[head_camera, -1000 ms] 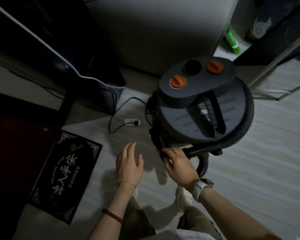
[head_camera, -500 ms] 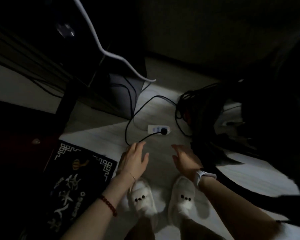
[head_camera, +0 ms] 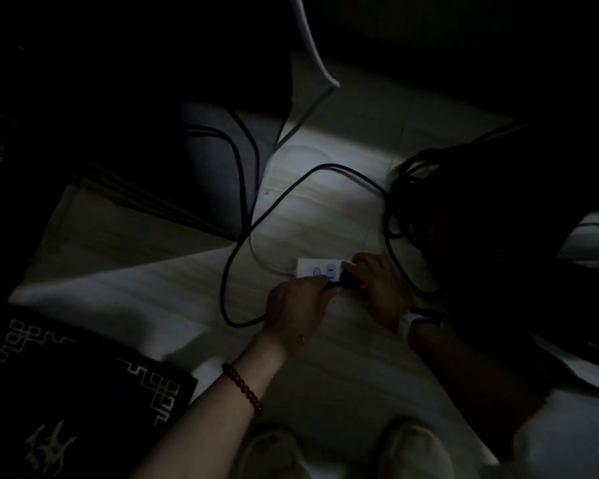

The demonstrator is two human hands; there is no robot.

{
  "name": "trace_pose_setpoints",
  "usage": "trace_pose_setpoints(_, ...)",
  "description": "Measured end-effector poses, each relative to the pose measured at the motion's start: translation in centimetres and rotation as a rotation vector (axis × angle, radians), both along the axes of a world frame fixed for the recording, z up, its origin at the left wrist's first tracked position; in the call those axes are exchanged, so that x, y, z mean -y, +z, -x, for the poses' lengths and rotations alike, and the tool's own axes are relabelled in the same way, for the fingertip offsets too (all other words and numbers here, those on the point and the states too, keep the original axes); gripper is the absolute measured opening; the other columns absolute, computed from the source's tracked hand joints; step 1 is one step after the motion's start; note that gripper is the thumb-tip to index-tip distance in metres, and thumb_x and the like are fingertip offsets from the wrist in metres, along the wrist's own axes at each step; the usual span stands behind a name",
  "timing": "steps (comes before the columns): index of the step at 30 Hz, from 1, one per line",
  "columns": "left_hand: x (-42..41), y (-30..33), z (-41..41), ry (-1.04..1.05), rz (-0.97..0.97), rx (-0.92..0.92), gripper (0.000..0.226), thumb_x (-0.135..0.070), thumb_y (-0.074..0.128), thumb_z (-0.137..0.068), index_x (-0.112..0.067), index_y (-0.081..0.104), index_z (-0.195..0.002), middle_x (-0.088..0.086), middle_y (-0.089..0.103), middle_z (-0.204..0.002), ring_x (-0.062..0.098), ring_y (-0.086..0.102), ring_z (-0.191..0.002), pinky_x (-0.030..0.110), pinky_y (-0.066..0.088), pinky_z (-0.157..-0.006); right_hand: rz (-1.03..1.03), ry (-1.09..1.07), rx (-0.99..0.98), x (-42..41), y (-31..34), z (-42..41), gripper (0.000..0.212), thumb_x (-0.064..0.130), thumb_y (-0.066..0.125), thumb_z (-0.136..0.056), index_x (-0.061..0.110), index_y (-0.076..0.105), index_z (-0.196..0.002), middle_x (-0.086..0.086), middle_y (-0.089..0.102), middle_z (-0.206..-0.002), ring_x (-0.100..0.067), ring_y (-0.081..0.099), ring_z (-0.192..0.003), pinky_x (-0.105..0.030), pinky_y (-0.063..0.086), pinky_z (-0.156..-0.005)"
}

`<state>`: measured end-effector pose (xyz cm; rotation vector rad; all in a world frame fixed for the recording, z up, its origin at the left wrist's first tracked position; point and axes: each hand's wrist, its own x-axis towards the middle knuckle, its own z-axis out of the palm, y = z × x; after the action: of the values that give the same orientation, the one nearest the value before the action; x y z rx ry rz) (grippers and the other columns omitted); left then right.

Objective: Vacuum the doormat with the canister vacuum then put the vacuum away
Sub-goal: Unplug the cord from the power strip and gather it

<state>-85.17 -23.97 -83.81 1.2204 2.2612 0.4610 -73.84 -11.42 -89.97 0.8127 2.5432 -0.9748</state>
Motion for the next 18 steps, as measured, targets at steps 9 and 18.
trace_pose_setpoints(9, 1.2, 1.3, 0.9, -0.127, -0.097, -0.025, 0.046, -0.046, 0.036, -0.09, -0.021, 0.072, -0.077, -0.003, 0.07, -0.064, 0.011, 0.064, -0.054, 0.016, 0.04, -0.045, 0.028, -0.003, 0.014, 0.0, 0.6, 0.0, 0.047, 0.038, 0.045, -0.086, 0.03, 0.043, -0.132, -0.015, 0.054, -0.126, -0.037, 0.052, -0.111, -0.045, 0.041, -0.093)
trace_pose_setpoints(18, 2.3, 0.5, 2.0, 0.044, -0.09, 0.127, 0.062, -0.057, 0.026, -0.08, -0.015, 0.071, -0.086, 0.005, 0.072, -0.085, 0.019, 0.066, -0.075, 0.021, 0.047, -0.062, 0.001, 0.046, 0.066, 0.7, -0.8, -0.4, 0.08, 0.062, 0.019, -0.071, 0.027, 0.028, -0.142, -0.004, 0.038, -0.142, -0.023, 0.032, -0.129, -0.029, 0.018, -0.097)
